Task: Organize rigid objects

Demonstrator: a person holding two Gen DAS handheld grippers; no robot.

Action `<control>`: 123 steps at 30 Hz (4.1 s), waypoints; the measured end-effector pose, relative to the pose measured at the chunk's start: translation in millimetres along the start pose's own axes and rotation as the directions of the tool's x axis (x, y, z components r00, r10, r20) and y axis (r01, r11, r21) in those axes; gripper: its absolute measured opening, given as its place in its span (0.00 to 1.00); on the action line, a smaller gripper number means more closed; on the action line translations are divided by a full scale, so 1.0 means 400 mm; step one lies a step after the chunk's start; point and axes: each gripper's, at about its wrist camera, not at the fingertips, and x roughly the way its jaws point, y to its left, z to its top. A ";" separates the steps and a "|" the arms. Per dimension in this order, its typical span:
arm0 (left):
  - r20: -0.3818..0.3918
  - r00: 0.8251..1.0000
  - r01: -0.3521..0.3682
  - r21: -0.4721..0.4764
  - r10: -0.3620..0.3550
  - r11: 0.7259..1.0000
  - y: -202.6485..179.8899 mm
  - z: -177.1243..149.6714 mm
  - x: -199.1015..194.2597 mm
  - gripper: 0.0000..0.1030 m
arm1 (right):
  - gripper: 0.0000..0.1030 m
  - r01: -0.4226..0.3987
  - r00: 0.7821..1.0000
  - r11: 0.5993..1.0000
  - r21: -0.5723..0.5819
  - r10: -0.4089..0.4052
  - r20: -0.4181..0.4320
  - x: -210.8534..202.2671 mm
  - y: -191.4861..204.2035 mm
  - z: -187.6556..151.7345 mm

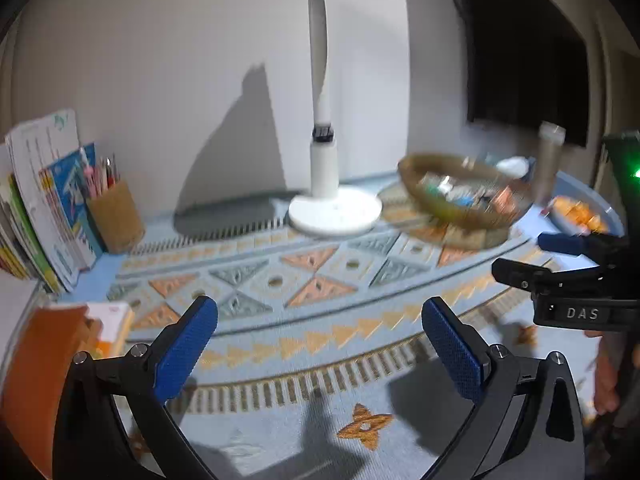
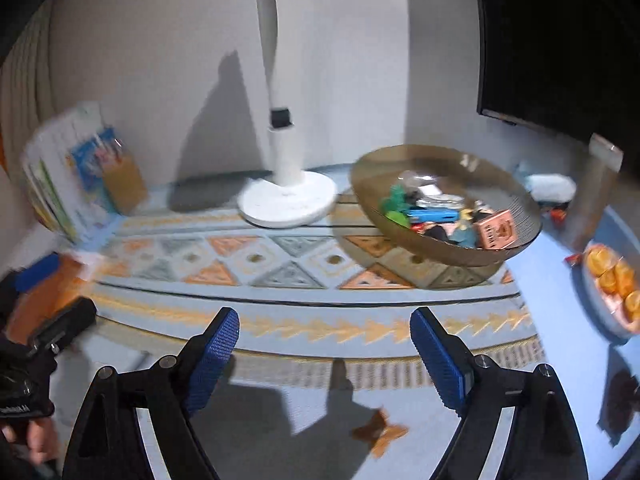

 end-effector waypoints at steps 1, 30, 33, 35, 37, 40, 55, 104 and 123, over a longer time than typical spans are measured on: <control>-0.009 1.000 -0.004 -0.001 0.004 1.000 -0.007 -0.014 0.021 0.99 | 0.84 -0.014 1.000 1.000 0.010 0.014 -0.009 0.017 -0.004 -0.009; -0.047 0.999 -0.035 -0.161 0.028 0.986 0.031 -0.060 0.067 0.99 | 0.96 -0.014 0.999 0.999 -0.035 0.015 0.034 0.060 0.027 -0.070; -0.047 0.999 -0.032 -0.169 0.025 0.985 0.034 -0.060 0.067 0.99 | 0.97 -0.010 0.999 0.999 -0.036 0.011 0.036 0.059 0.030 -0.071; -0.047 0.999 -0.030 -0.173 0.022 0.985 0.035 -0.061 0.067 0.99 | 0.97 -0.008 0.999 0.999 -0.035 0.009 0.035 0.059 0.032 -0.071; -0.047 0.999 -0.027 -0.177 0.019 0.984 0.037 -0.061 0.066 0.99 | 0.97 -0.009 1.000 0.999 -0.036 0.010 0.030 0.062 0.032 -0.071; -0.047 0.999 -0.021 -0.188 0.012 0.982 0.042 -0.061 0.067 0.99 | 0.97 -0.007 1.000 0.999 -0.036 0.008 0.023 0.064 0.035 -0.071; -0.060 0.998 -0.008 -0.211 -0.005 0.977 0.048 -0.063 0.075 0.99 | 0.98 0.005 1.000 1.000 -0.021 -0.005 0.020 0.068 0.026 -0.071; -0.208 0.978 -0.067 -0.199 0.024 0.978 0.053 -0.069 0.146 0.99 | 0.99 -0.026 0.997 1.000 -0.003 0.026 -0.072 0.110 0.022 -0.072; -0.399 0.915 -0.139 -0.160 0.065 0.977 0.049 -0.092 0.217 1.00 | 1.00 -0.007 0.967 1.000 -0.016 0.003 -0.257 0.187 0.032 -0.081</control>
